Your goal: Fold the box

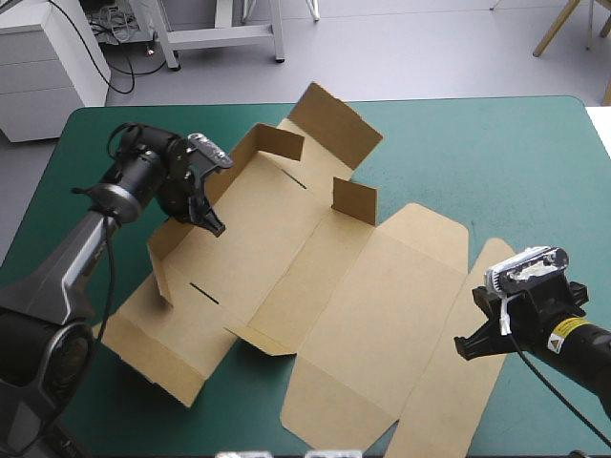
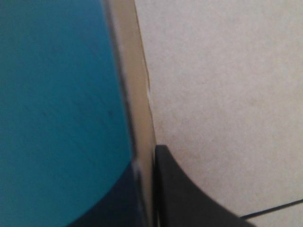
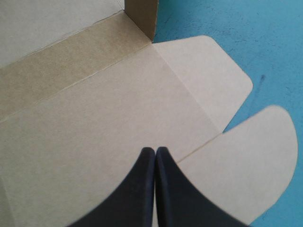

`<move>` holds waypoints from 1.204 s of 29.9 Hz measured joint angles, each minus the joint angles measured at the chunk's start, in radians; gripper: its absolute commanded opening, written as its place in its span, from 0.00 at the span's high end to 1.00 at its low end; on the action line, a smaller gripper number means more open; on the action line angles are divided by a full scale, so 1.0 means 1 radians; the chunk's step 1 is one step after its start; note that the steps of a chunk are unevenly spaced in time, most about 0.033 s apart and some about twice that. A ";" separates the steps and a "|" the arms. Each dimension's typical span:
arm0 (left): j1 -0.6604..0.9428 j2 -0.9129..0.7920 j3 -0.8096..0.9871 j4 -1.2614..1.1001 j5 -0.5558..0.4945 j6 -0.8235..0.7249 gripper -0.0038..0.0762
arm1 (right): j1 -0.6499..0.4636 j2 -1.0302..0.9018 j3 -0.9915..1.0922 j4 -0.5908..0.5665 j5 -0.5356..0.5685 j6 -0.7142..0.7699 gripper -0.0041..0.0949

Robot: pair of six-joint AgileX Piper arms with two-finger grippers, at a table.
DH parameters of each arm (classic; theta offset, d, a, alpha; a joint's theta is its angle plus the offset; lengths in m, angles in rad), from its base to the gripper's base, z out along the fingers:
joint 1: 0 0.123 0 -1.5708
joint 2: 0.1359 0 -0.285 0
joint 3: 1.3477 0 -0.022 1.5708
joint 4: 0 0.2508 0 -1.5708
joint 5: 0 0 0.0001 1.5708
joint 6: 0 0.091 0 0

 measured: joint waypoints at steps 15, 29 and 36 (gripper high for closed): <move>-0.282 0.181 -0.208 0.240 -0.156 0.201 0.96 | 0.000 0.000 0.000 0.000 0.000 -0.016 0.98; -0.458 0.177 -0.192 0.456 -0.254 0.194 0.96 | 0.000 0.000 0.000 0.000 0.004 -0.019 0.98; -0.521 0.091 0.003 0.651 -0.363 0.021 0.96 | 0.000 0.000 0.000 0.000 0.023 -0.019 0.98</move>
